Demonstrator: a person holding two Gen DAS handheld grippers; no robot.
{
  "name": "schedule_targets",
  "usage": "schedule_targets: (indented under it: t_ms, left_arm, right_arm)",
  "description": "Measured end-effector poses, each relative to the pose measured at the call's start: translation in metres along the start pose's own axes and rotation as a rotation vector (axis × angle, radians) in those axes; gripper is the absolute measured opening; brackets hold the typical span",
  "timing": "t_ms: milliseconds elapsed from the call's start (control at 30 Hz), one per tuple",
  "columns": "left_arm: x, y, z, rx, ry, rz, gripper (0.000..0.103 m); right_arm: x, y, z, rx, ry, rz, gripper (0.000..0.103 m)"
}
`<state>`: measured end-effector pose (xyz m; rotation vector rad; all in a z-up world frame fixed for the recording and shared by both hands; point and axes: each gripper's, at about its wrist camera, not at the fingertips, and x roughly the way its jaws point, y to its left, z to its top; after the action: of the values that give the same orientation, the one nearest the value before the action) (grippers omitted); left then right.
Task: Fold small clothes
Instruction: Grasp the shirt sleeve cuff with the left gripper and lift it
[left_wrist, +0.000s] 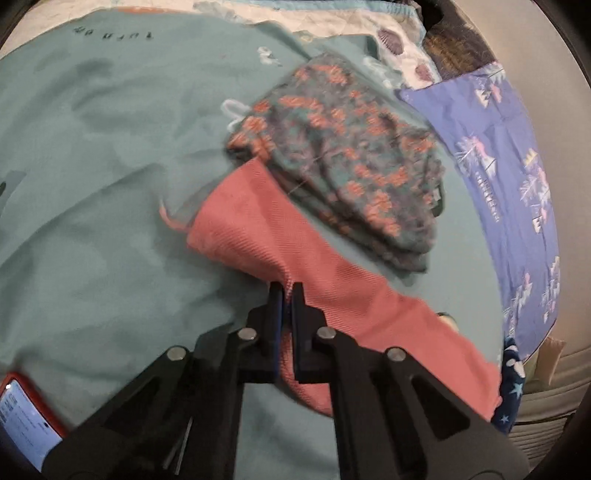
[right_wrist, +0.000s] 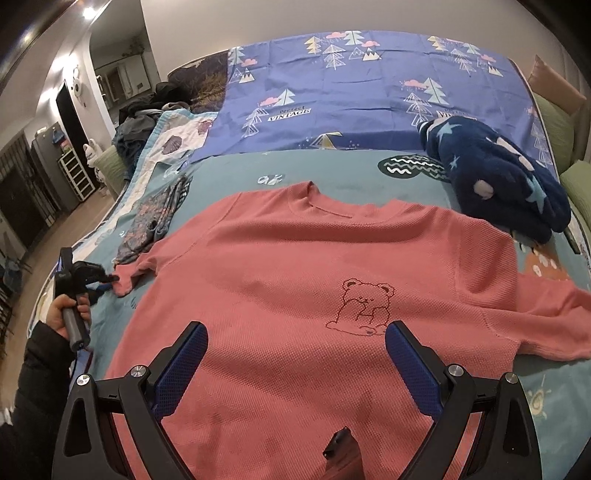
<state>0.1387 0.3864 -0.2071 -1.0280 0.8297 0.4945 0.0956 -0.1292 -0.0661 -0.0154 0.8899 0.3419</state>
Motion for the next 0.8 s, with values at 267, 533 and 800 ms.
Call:
schedule_targets:
  t_ms: [267,533,800]
  left_arm:
    - [-0.092,-0.145,-0.039,0.408,-0.202,-0.193,0.005]
    - [-0.157,-0.286,-0.168,0.901,-0.216,-0.434,0.005]
    - [-0.122,-0.326,-0.304,1.125,0.086,-0.554,0.005]
  right_arm:
    - [-0.004,-0.019,-0.001,0.056,-0.012,-0.015,0.099]
    - [-0.021,-0.054,-0.006,0.159,-0.04,-0.045,0.099]
    - [-0.036,-0.087,-0.011,0.242,-0.061,-0.031,0.099]
